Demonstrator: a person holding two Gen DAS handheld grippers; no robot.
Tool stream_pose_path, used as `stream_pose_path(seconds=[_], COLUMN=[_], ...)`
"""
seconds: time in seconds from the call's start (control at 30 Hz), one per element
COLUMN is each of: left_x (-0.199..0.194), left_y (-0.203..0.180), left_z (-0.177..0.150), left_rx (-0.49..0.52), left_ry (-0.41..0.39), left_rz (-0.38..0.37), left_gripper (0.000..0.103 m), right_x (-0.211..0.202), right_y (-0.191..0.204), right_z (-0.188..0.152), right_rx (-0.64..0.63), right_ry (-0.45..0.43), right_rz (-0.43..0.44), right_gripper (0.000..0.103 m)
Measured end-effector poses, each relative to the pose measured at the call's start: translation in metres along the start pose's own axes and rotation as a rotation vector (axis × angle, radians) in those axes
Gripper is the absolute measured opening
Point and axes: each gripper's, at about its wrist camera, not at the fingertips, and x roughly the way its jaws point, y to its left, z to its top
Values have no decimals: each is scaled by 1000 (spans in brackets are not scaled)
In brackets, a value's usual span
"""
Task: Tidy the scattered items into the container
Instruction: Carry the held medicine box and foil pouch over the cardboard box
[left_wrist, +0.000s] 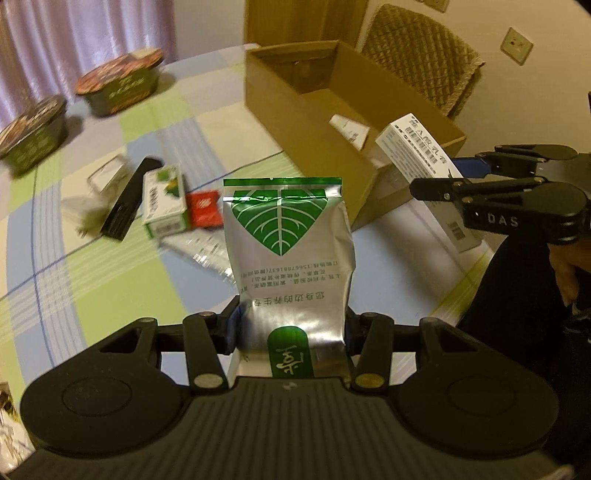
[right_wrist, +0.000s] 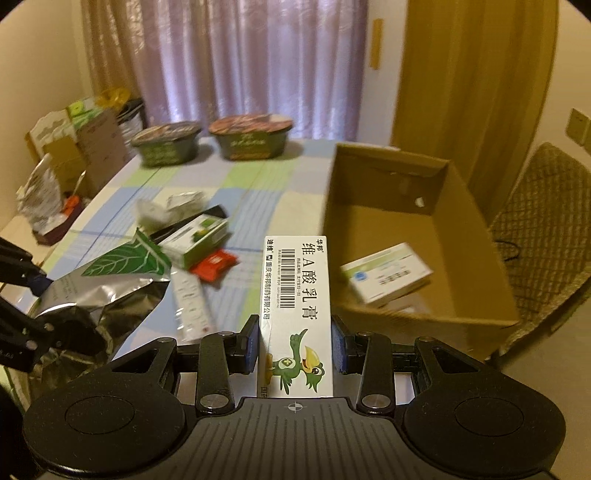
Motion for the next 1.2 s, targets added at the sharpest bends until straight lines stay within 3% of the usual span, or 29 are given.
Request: stream_pose_path(seconds=[0.63, 1.2], left_x=[32, 57], left_y=[-57, -67], left_z=[76, 123], left_rx=[49, -36], left_ry=[-52, -94], left_rz=[-70, -89], left_gripper=[44, 44], right_x=[4, 24], right_y=[-79, -118], right_z=[23, 32], right_rx=[53, 70], right_ry=[-41, -35], right_rz=[-81, -106], right_gripper=[41, 41])
